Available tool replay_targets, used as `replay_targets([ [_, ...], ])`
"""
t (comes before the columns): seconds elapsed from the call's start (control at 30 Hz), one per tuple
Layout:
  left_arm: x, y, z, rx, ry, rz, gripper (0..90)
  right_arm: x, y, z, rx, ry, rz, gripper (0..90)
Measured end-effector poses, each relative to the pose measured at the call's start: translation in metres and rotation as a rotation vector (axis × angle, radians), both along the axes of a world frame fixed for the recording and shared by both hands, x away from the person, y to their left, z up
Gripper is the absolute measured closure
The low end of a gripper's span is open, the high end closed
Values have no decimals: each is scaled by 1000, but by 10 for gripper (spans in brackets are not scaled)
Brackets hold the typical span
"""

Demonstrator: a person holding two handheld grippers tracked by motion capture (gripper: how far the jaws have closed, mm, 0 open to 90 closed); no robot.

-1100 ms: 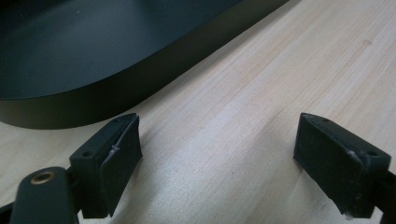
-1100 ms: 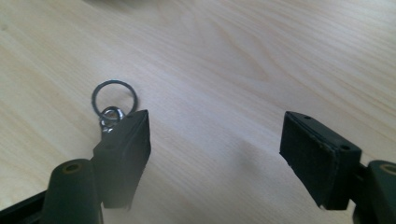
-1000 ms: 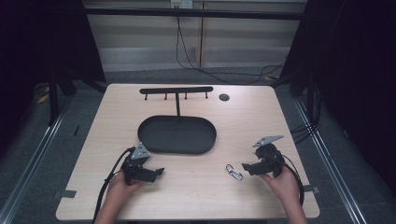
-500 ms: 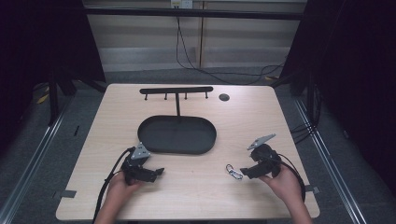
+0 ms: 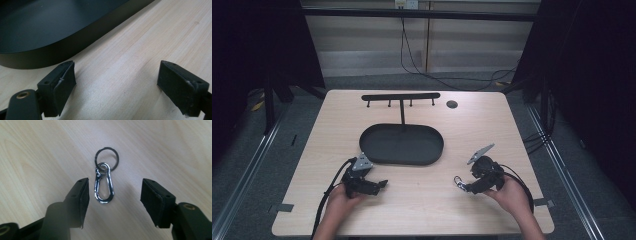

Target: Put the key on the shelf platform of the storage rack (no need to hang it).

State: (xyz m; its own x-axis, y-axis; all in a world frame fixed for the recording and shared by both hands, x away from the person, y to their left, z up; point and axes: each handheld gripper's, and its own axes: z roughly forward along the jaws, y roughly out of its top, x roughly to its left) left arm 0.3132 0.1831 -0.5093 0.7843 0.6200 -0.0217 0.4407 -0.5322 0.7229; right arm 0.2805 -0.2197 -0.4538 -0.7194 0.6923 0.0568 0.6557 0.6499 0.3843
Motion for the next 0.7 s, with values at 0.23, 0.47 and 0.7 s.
replay_targets([
  [0.23,0,0,0,2,-2,0,144,3,5,-6,-18,28,15,473],
  [0.47,0,0,0,0,-1,0,144,4,14,-13,-52,59,38,525],
  [0.7,0,0,0,0,-1,1,144,3,21,-16,-88,60,45,568],
])
